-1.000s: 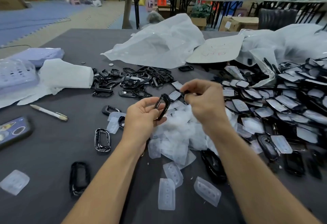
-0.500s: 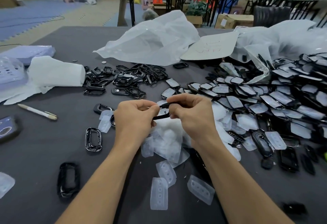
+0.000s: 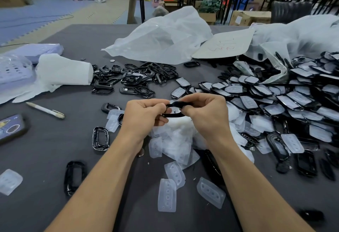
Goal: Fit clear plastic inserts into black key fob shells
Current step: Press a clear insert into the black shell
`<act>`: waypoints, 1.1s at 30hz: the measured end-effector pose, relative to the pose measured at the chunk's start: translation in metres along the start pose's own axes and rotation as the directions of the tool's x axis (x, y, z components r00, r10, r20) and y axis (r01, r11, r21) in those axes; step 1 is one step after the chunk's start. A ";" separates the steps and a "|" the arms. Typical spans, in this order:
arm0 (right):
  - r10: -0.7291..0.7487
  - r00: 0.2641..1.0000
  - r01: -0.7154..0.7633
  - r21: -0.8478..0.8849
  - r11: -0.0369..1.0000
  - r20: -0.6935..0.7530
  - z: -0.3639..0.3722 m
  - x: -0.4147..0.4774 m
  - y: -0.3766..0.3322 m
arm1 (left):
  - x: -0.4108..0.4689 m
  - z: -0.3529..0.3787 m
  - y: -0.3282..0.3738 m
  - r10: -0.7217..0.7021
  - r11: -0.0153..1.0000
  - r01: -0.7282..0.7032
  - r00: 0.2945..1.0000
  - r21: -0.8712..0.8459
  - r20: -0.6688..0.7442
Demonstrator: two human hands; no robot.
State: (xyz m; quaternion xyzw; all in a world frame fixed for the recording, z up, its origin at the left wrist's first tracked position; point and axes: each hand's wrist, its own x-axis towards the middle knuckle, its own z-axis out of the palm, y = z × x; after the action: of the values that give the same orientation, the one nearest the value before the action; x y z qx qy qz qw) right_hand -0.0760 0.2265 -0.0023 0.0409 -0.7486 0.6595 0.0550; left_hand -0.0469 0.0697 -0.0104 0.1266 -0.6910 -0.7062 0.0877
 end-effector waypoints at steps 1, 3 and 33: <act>-0.010 1.000 0.010 -0.001 1.000 0.007 0.001 -0.001 -0.001 | 0.000 0.000 0.000 -0.001 1.000 0.001 1.000 -0.007 -0.008; -0.034 0.999 0.034 -0.027 0.999 0.016 0.002 -0.003 -0.002 | 0.000 0.000 0.001 -0.001 0.999 0.000 0.999 -0.032 -0.035; -0.043 0.999 0.047 0.114 0.992 -0.032 0.007 -0.004 0.003 | -0.003 0.006 -0.001 0.191 0.977 -0.173 0.970 0.124 -0.150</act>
State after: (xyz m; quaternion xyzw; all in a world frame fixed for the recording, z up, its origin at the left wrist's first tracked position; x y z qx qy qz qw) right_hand -0.0724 0.2194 -0.0070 0.0512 -0.7074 0.7006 0.0784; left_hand -0.0459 0.0762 -0.0108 0.1239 -0.7284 -0.6434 0.2004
